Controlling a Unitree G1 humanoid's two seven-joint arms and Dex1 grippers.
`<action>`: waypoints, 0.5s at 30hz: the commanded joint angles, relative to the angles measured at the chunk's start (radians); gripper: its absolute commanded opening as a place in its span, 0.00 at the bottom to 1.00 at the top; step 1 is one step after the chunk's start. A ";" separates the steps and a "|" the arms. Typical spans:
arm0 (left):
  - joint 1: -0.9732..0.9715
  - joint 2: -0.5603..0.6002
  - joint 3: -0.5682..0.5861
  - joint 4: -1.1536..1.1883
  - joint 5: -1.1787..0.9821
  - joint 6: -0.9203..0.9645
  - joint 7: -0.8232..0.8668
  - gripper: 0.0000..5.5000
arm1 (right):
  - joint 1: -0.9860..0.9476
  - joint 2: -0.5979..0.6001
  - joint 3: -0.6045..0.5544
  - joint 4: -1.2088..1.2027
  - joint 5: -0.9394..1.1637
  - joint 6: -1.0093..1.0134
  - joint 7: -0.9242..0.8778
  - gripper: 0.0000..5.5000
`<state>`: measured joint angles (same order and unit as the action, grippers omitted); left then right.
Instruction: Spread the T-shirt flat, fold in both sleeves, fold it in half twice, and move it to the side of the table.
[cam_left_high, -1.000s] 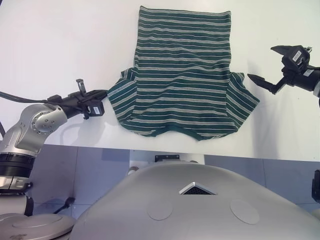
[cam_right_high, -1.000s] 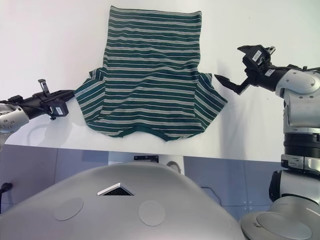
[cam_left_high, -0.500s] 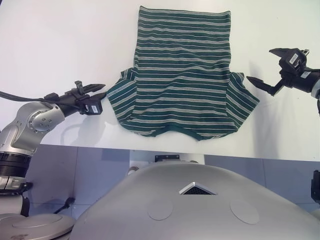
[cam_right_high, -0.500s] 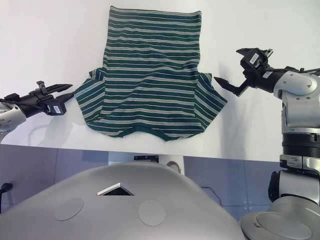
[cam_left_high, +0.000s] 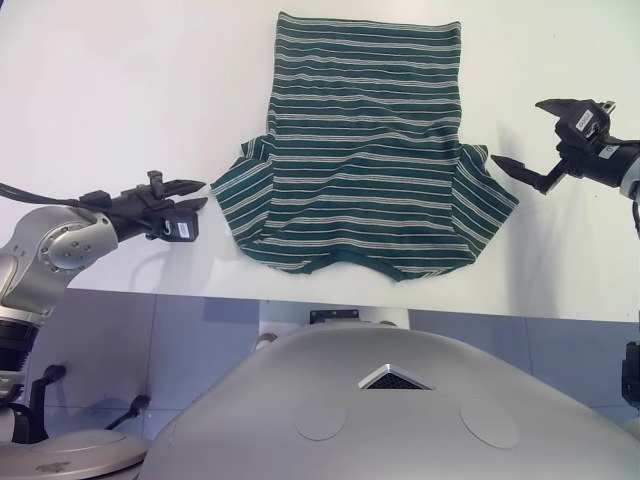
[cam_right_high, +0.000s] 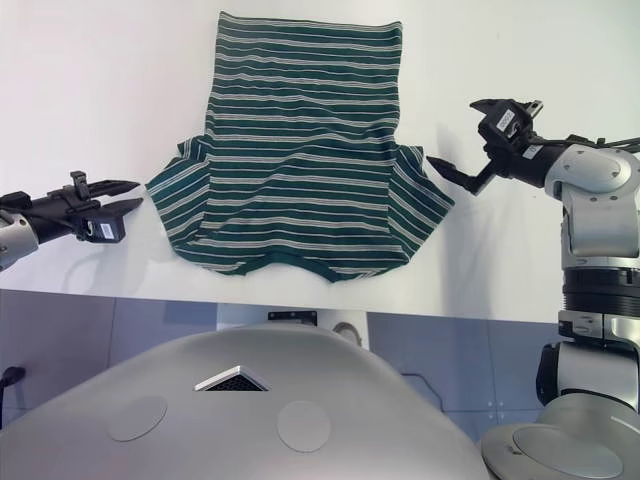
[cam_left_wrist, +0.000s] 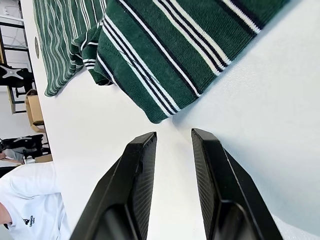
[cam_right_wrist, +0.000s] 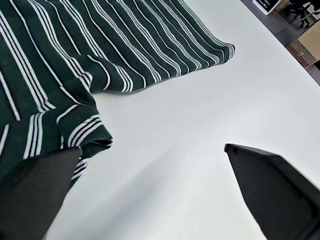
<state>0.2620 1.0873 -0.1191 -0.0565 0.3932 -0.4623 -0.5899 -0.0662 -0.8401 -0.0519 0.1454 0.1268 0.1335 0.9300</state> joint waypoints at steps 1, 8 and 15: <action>0.026 -0.052 -0.091 0.016 0.065 0.024 -0.045 0.23 | -0.001 0.009 0.007 0.001 -0.003 -0.004 0.002 0.98; 0.006 -0.069 -0.111 0.036 0.077 0.013 -0.040 0.20 | -0.010 0.010 0.012 0.010 -0.006 -0.009 0.006 0.98; -0.019 -0.068 -0.131 0.060 0.069 -0.017 -0.047 0.01 | -0.013 0.013 0.018 0.015 -0.007 -0.016 0.007 0.98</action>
<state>0.2082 1.0301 -0.1828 -0.0326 0.4063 -0.4878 -0.5809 -0.0667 -0.8313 -0.0369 0.1532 0.1216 0.1230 0.9312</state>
